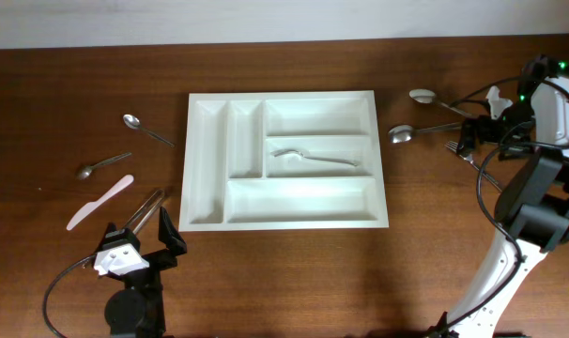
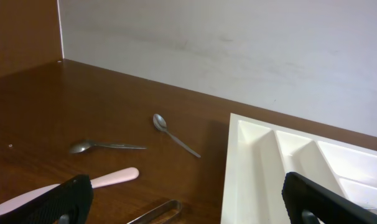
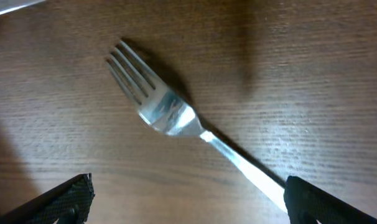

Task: Pack container
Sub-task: 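Lower the right gripper and close it on the second fork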

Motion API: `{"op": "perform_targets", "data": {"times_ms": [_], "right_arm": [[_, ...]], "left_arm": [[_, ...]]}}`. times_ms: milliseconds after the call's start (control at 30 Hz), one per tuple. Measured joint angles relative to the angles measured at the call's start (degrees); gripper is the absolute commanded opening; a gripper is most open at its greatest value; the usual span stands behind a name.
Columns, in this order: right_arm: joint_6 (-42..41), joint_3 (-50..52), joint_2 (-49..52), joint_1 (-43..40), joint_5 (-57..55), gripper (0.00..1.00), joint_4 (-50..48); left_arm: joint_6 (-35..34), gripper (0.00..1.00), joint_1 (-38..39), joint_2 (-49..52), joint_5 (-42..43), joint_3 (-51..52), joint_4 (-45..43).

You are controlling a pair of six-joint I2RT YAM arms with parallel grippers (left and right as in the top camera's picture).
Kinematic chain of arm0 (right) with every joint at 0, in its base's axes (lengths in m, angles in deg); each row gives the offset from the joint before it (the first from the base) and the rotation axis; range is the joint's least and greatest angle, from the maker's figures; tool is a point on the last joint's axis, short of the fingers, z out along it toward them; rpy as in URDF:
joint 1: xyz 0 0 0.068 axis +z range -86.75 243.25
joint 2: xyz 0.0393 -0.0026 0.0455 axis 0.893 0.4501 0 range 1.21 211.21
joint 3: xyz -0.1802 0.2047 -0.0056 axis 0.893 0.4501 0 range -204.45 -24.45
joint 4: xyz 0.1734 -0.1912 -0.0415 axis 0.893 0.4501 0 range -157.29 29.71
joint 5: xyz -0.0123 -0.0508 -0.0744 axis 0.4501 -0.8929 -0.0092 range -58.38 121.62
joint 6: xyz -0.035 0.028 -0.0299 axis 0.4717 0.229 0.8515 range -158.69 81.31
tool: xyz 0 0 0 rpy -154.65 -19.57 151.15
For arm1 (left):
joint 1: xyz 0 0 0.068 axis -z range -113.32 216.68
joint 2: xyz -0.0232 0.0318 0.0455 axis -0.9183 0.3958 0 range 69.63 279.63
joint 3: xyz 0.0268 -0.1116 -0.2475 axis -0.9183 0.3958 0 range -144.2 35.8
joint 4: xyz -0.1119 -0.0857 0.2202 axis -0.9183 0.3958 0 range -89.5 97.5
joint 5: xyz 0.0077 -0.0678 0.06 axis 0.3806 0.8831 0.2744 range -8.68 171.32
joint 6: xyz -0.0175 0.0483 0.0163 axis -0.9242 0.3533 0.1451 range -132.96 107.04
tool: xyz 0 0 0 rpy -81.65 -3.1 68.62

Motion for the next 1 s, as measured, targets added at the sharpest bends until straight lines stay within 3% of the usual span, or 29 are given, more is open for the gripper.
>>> {"op": "perform_targets", "data": {"times_ms": [1000], "right_arm": [[0.2,0.1,3.5,0.0,0.0,0.99,-3.2]], "left_arm": [[0.0,0.99,0.0,0.0,0.0,0.0,0.0]]}}
